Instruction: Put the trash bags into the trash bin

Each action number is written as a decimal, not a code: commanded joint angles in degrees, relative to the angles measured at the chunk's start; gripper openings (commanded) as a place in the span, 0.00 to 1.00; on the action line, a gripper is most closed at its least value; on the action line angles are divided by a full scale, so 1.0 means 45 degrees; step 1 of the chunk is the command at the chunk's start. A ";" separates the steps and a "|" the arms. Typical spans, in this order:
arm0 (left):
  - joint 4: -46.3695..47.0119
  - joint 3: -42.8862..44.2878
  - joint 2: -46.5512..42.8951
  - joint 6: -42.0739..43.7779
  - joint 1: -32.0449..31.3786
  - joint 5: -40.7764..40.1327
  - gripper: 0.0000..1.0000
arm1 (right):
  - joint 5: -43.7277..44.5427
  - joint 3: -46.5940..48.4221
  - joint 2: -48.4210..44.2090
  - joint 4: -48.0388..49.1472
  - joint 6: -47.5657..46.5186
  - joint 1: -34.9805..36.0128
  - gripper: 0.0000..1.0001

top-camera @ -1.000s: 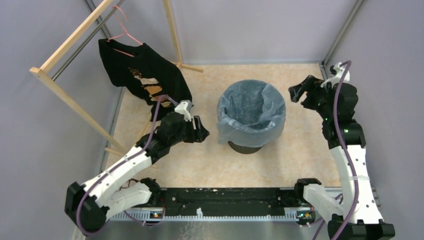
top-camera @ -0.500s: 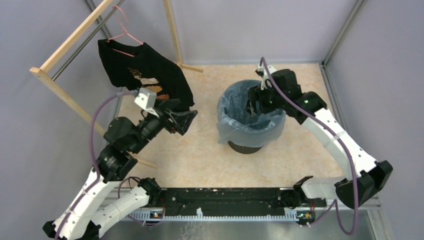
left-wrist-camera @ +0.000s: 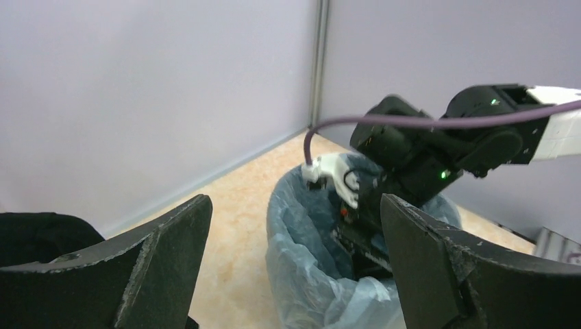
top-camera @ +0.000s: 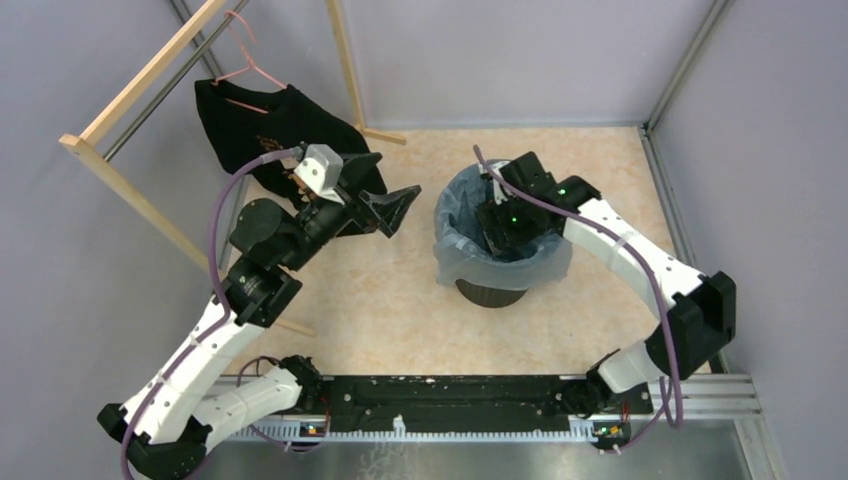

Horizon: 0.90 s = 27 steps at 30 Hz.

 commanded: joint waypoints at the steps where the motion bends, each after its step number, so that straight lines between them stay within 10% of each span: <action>1: 0.2380 -0.0949 -0.0427 0.1081 -0.0065 -0.0760 0.99 | 0.0192 0.0166 0.1124 -0.0233 -0.0336 0.0412 0.77; 11: 0.3075 -0.2916 -0.0893 0.2266 -0.0042 -0.1960 0.99 | 0.0104 -0.0178 0.1965 -0.0035 -0.0403 0.0432 0.55; 27: 0.3083 -0.3367 -0.0992 0.2104 -0.0037 -0.2578 0.99 | -0.0405 0.1497 -0.0320 -0.0407 0.0287 0.0438 0.70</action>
